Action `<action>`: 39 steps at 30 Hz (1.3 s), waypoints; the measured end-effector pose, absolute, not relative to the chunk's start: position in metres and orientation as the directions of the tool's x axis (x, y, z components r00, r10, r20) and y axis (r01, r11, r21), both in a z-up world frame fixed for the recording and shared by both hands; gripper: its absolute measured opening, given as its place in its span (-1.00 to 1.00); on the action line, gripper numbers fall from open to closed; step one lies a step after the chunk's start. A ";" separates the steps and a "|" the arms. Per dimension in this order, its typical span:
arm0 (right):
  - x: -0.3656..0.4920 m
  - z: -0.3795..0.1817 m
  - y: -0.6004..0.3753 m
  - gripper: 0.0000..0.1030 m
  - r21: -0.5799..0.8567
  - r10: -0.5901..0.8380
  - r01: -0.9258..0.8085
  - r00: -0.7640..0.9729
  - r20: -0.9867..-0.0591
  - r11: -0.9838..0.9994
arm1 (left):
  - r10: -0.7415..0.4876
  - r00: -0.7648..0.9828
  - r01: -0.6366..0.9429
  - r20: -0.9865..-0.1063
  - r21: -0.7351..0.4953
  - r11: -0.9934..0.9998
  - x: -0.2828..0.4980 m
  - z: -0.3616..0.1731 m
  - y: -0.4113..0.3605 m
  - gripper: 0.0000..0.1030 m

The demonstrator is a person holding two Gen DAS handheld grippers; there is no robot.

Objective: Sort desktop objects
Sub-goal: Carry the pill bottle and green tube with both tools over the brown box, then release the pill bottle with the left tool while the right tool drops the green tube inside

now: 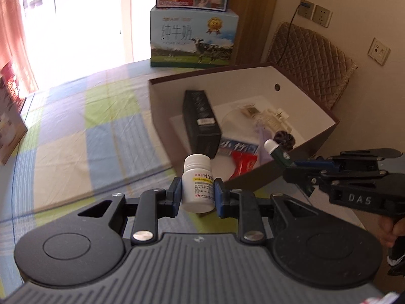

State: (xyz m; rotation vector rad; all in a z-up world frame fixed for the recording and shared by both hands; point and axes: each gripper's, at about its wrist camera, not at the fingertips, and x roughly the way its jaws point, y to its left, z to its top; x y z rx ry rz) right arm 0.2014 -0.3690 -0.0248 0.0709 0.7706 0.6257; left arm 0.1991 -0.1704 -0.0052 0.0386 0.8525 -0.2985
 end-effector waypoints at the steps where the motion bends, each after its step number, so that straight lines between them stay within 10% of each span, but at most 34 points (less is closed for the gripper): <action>1: 0.206 -0.022 -0.377 -0.70 0.279 0.546 -0.493 0.558 -0.625 0.824 | -0.247 0.617 0.280 -0.747 -0.085 0.956 0.205 -0.005 -0.178 -0.57; 39: 0.343 -0.050 -0.489 -0.70 0.311 0.511 -0.426 0.519 -0.686 0.850 | -0.079 0.464 0.145 -0.882 -0.012 0.989 0.306 -0.076 -0.254 -0.53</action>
